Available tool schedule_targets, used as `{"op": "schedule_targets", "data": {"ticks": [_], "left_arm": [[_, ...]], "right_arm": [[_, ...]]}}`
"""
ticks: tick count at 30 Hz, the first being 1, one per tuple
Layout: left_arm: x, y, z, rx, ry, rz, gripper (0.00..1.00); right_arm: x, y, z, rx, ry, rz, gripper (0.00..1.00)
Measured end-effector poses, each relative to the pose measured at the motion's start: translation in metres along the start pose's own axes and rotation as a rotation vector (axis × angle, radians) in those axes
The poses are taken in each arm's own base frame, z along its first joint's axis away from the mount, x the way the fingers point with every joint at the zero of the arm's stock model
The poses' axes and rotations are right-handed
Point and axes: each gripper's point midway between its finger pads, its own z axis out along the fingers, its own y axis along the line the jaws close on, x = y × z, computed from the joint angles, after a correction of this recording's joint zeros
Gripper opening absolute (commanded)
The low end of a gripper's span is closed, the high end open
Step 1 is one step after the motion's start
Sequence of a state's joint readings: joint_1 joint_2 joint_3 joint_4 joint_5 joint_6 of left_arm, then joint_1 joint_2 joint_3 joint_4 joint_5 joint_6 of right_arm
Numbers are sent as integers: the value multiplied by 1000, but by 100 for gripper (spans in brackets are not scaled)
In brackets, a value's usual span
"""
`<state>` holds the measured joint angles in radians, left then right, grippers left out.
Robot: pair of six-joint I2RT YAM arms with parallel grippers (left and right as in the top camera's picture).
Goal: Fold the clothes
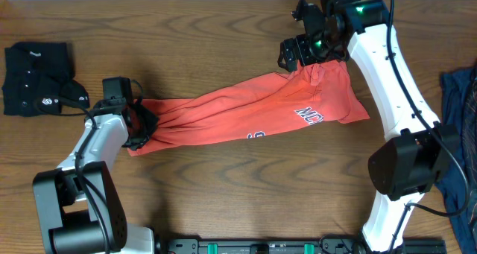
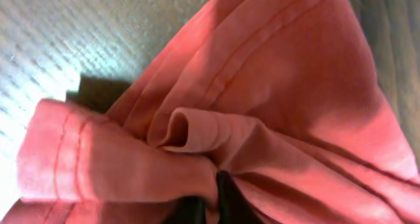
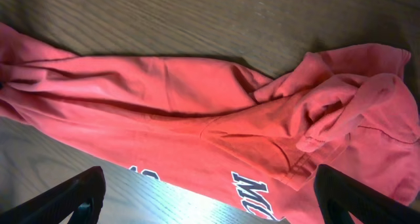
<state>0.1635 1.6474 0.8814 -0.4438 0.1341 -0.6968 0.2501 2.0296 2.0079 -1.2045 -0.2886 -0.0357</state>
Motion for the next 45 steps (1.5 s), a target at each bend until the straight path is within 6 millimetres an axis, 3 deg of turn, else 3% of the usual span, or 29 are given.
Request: {"op": "schedule_targets", "data": {"ticks": [11,17,21,30,35,36,39,41,43,45], "left_arm": [[-2,-4,-2,16,-14,-19,6],[-20,-24,-31,107,-123,-13,6],[-27,-28,-43,124,-168,-13,6],[-33,-26,-39,109,-192,-15,6],[-36,-24,-21,84,-185,-18,8],[-35,-23,-14,76,-176,-18,17],[-30,-19,6,51,-134,-22,78],[-25,-17,15,44,-105,-21,85],[-28,-29,10,83,-110,-15,90],[-27,-30,10,91,-102,-13,89]], "right_arm": [[0,0,0,0,-1,-3,99],[-1,0,0,1,-5,-7,99],[-2,0,0,1,-6,-8,99],[-1,0,0,1,-5,-7,99],[1,0,0,0,3,-5,99],[1,0,0,0,6,-4,99],[4,0,0,0,15,-2,99],[6,0,0,-1,23,1,99],[7,0,0,0,30,3,99],[8,0,0,-1,32,3,99]]}}
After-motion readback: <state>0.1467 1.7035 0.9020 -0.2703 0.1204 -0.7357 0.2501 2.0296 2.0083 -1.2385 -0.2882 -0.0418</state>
